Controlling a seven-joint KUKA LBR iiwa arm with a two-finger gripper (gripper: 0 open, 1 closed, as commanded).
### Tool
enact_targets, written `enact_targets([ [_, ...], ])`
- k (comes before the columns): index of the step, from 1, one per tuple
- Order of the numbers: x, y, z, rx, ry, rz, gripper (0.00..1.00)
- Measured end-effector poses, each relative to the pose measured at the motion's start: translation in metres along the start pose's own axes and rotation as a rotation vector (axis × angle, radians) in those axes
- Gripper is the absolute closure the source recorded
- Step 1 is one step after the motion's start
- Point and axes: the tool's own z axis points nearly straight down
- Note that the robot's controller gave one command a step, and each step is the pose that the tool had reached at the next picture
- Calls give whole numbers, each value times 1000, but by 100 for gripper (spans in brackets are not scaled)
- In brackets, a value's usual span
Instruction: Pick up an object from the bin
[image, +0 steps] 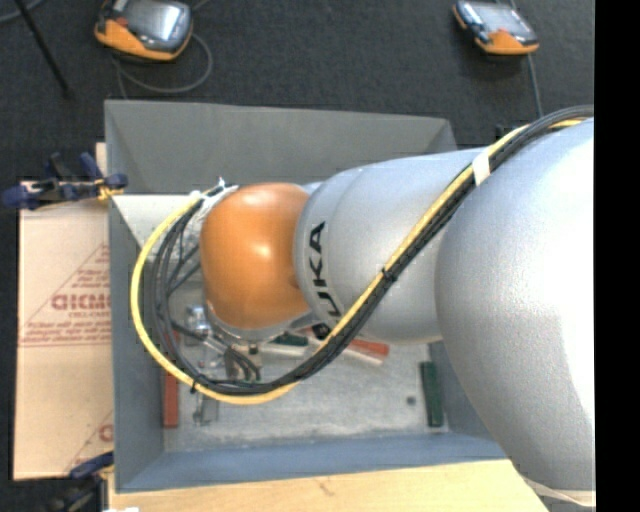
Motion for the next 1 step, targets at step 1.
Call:
enact_targets([
  [1,-43,-57,68,5,3,40,0],
])
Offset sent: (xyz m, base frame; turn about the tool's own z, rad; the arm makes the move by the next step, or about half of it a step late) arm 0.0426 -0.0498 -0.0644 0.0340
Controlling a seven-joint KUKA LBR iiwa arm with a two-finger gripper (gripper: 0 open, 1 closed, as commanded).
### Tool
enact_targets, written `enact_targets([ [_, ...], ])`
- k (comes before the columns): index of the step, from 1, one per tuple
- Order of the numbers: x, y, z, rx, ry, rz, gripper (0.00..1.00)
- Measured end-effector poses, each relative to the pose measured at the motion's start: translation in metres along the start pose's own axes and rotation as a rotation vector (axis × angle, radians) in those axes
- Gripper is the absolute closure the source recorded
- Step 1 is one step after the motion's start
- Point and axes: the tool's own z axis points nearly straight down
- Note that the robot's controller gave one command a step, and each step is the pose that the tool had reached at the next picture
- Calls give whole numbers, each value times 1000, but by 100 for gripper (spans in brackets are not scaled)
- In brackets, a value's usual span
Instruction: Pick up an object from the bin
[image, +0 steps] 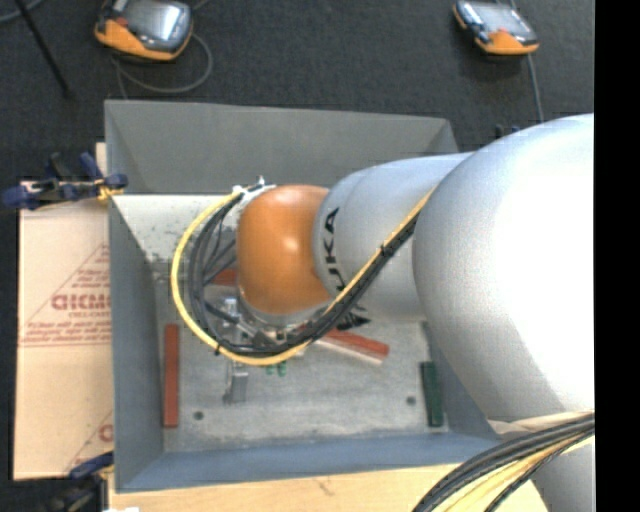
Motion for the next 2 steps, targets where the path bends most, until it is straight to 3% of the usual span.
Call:
enact_targets([
  [1,-19,-117,-2,-1,-3,90,0],
  [2,-44,-112,35,-3,-6,41,0],
])
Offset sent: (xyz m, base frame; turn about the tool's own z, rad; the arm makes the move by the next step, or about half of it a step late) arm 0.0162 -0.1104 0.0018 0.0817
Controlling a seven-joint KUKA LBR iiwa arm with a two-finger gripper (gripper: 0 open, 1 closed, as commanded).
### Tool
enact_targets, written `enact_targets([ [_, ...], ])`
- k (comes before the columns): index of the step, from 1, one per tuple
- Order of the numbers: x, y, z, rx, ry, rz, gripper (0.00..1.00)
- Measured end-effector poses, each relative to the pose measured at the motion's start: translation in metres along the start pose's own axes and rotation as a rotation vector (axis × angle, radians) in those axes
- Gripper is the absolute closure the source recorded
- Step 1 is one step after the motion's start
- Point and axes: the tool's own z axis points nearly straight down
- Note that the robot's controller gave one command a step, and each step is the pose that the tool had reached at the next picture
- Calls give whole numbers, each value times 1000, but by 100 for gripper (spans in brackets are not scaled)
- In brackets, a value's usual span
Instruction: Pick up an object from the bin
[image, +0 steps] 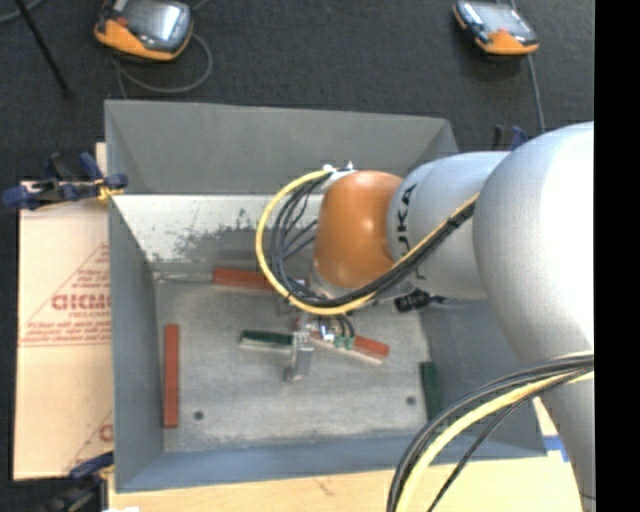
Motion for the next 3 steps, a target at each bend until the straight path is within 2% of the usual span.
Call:
enact_targets([
  [1,0,0,-3,-2,-1,4,100],
  [2,-9,-10,-63,0,-6,-75,100],
  [3,-15,-9,-151,-1,-10,-120,100],
])
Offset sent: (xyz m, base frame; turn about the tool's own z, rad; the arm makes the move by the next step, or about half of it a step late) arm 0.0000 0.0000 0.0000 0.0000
